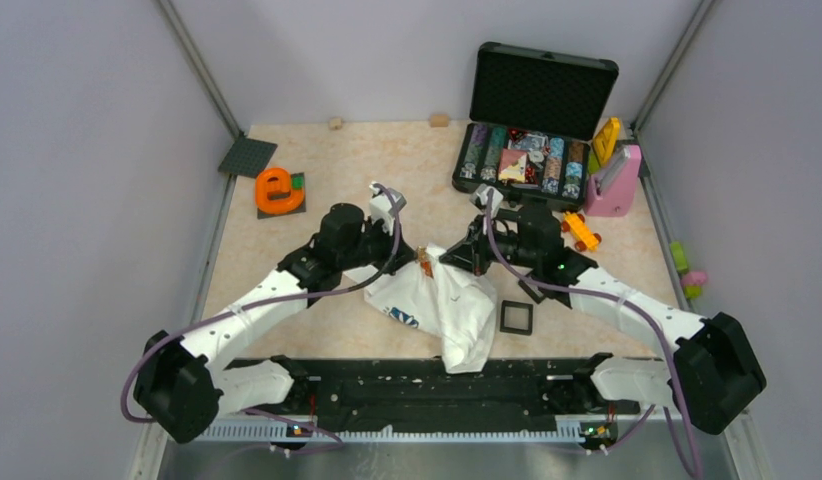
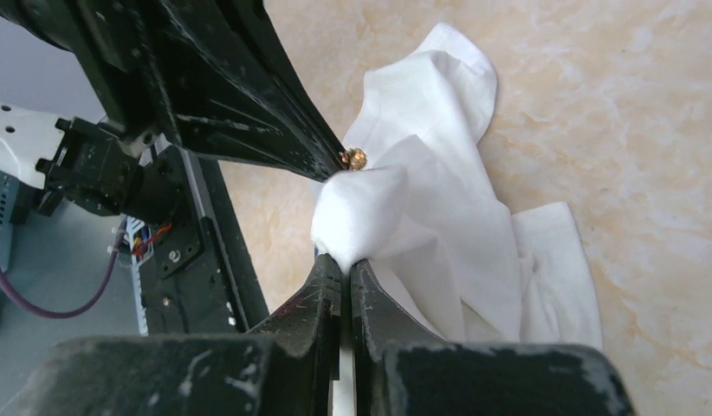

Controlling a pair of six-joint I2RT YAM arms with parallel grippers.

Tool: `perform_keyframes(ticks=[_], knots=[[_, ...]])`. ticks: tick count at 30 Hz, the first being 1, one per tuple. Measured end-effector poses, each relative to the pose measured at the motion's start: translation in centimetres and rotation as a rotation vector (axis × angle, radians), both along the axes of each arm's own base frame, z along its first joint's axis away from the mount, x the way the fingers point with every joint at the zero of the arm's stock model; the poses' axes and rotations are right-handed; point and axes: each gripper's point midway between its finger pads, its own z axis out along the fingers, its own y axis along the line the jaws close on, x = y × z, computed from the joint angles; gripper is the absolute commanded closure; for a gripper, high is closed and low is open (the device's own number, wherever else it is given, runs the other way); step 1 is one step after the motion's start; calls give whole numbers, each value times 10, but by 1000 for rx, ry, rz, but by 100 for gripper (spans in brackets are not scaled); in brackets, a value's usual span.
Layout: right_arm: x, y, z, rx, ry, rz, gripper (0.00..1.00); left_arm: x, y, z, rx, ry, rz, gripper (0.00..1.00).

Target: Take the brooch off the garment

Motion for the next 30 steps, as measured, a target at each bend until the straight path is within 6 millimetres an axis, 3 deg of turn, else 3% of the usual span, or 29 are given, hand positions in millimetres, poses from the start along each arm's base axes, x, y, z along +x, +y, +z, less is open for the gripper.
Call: perform_keyframes(ticks=[5, 9, 15, 17, 22, 24, 26, 28, 30], knots=[[13, 0, 16, 19, -17, -55, 100, 4, 8, -20, 91, 62, 41, 100], [26, -5, 17, 3, -18, -130, 100, 3, 17, -24, 139, 100, 74, 100], [53, -18, 6, -82, 1, -273, 100, 4, 32, -7, 136, 108, 158, 100], [57, -21, 2, -99, 7, -299, 92, 3, 37, 4, 110, 93, 182, 100], [66, -28, -7, -130, 8, -336, 92, 4, 56, 19, 79, 80, 256, 100], [67, -27, -9, -136, 6, -330, 77, 5, 63, 22, 71, 78, 295, 100], [65, -25, -10, -135, 10, -315, 51, 5, 68, 26, 57, 70, 320, 100], [64, -23, -9, -131, 1, -297, 41, 3, 70, 28, 38, 70, 326, 100], [63, -21, -7, -122, -7, -276, 38, 1, 70, 30, 18, 79, 317, 100]])
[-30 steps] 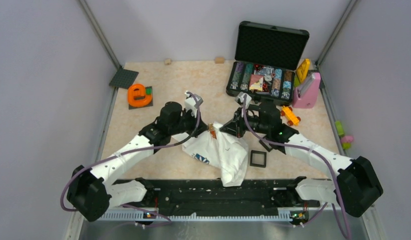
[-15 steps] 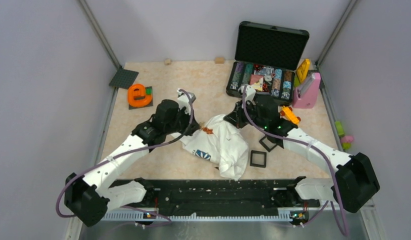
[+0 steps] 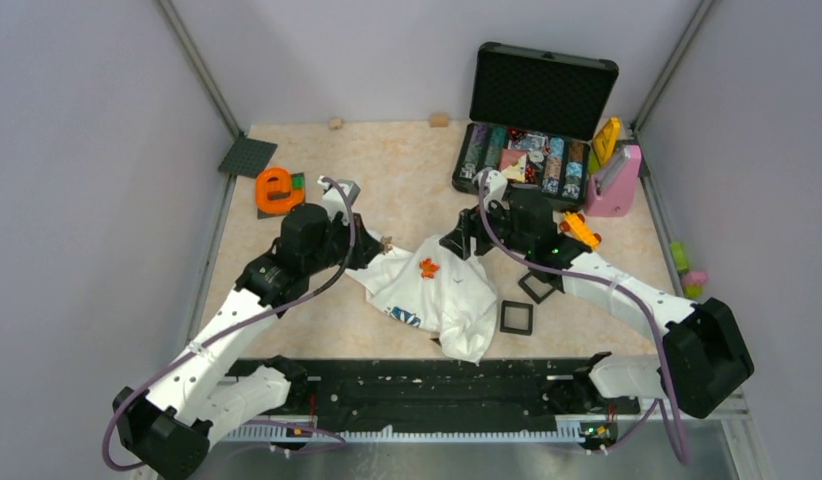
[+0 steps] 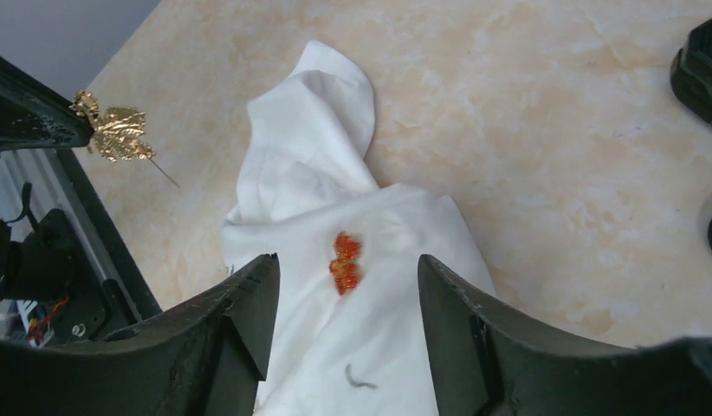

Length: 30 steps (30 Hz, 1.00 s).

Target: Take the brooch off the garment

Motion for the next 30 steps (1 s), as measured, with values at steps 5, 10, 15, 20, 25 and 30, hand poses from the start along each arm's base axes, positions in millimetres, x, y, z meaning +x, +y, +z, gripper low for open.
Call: perform_keyframes(ticks=[5, 10, 15, 20, 25, 30], knots=[[-11, 7, 10, 18, -37, 87, 37, -8, -10, 4, -57, 29, -71, 100], [-33, 12, 44, 91, -170, 214, 38, -30, -26, 12, -122, 53, -215, 100], [-53, 22, 56, 153, -236, 351, 39, -56, -44, 31, -212, 50, -396, 100], [-71, 28, 47, 163, -263, 450, 40, -73, -54, 49, -290, 37, -517, 100], [-90, 35, 46, 171, -287, 548, 40, -82, -60, 65, -342, 12, -583, 100], [-106, 43, 51, 193, -313, 627, 40, -85, -62, 71, -366, 5, -614, 100]])
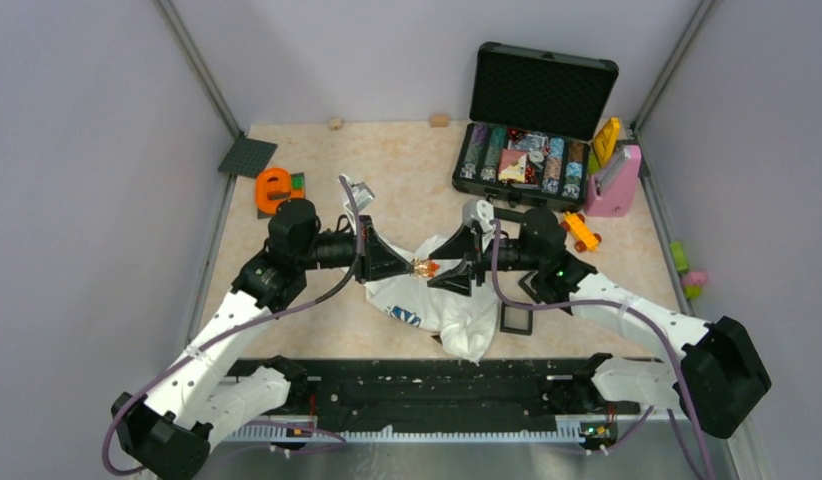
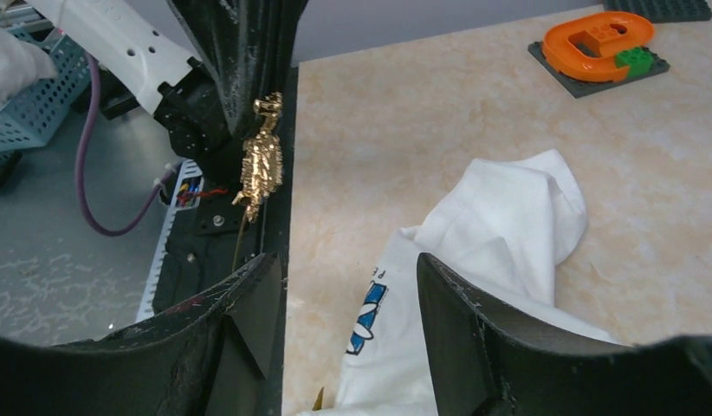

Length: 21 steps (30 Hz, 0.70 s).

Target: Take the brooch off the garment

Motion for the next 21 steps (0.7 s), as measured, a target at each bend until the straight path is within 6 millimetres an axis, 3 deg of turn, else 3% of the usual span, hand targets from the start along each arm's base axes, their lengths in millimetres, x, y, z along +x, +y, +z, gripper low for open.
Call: perform_keyframes(ticks=[11, 21], knots=[[-17, 6, 18, 72, -23, 75, 41, 3, -4, -2, -4, 13, -17, 100], [-22, 6, 26, 87, 1, 92, 52, -1, -8, -6, -12, 35, -80, 100]])
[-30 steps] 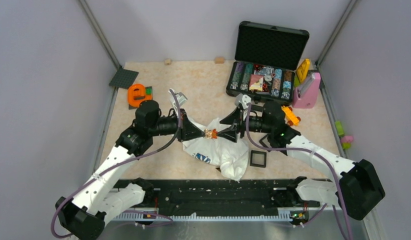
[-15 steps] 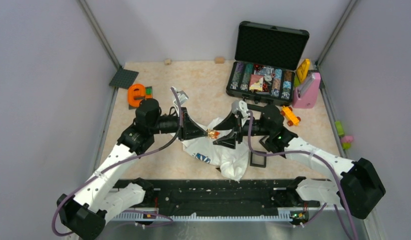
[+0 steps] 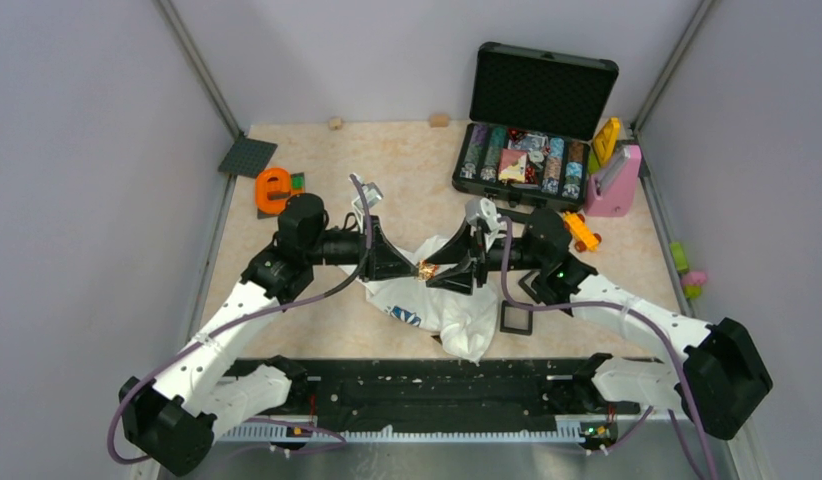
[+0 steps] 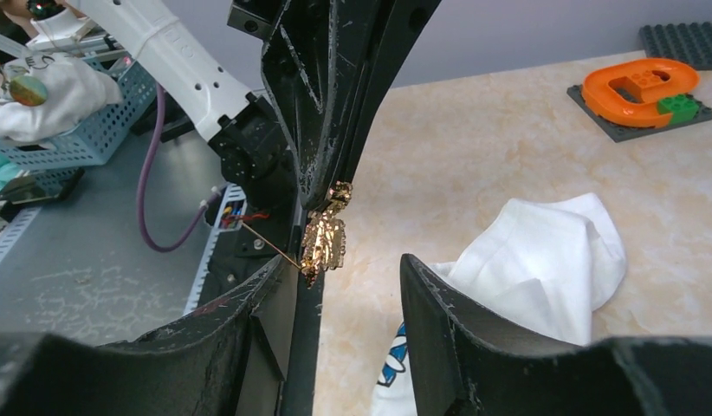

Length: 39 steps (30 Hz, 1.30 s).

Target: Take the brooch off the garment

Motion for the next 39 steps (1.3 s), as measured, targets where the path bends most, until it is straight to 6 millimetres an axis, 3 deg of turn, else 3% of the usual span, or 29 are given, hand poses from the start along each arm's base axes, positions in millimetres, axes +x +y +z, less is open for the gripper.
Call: perform_keyframes(ticks=[16, 25, 28, 39], knots=[[-1, 4, -3, -15, 109, 14, 59, -1, 0, 0, -2, -22, -20, 100], [-1, 6, 3, -2, 151, 14, 56, 0, 0, -5, 12, -25, -23, 100], [-1, 6, 8, 10, 148, 16, 63, -1, 0, -7, 17, -19, -24, 100], [0, 7, 8, 10, 172, 17, 66, -1, 1, -8, 20, -19, -25, 100]])
